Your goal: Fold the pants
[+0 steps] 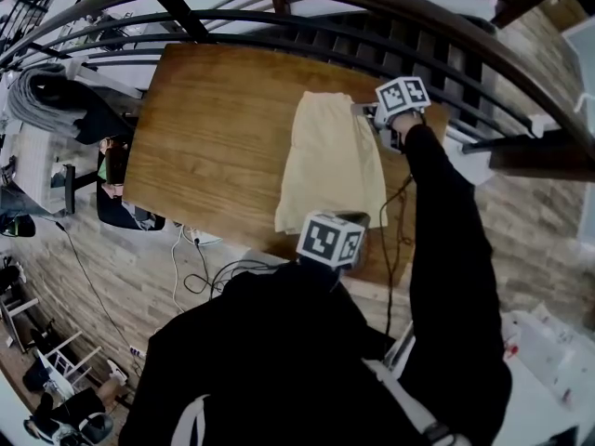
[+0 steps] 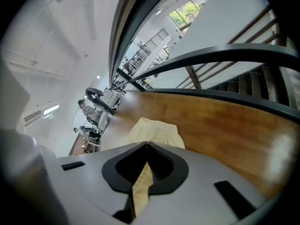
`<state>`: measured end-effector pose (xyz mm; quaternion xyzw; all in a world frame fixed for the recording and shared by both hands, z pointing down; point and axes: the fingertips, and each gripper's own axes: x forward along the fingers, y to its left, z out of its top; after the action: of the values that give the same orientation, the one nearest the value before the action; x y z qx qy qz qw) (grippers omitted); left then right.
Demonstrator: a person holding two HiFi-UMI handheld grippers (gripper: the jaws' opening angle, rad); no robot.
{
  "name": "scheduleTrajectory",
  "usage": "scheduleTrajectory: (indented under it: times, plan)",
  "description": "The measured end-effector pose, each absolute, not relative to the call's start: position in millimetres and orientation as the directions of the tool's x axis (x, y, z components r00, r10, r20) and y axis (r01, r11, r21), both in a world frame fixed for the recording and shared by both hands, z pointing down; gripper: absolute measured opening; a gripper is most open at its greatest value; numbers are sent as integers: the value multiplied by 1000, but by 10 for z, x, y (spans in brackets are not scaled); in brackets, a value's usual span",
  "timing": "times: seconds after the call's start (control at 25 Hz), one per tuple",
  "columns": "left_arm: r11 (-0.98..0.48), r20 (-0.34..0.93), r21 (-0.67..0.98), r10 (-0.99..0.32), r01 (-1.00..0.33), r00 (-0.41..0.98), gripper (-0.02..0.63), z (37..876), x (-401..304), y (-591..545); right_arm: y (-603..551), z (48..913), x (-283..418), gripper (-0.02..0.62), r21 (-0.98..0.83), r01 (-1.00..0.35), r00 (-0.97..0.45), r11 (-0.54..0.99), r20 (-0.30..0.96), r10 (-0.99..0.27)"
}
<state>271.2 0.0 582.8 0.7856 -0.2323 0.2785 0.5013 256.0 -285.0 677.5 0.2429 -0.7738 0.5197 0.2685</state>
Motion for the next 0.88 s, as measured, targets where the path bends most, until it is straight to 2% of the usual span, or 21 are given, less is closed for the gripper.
scheduleTrajectory:
  times: [0.52,0.68,0.72,0.8,0.88]
  plan:
    - [-272,652,727,-10,-630,758,8,6487,3356,65,-2832,7117,2896,6,-623,-710,-691,328,707,-153]
    - [-264,618,767,59,-584,784,8,6631,3555,193,-2764,7161,3002,6,-618,-718,-686,320,706,-174]
    - [-271,599,782,83,-561,796,17,6630,3613,246,-2759,7158,3043,8,-615,-722,-684,317,705,-189]
    - [-300,573,800,121,-520,811,108,6606,3693,341,-2771,7138,3129,9,-603,-733,-675,313,703,-226]
    - [-336,569,795,126,-504,813,123,6578,3692,372,-2794,7111,3187,57,-586,-743,-665,323,701,-258]
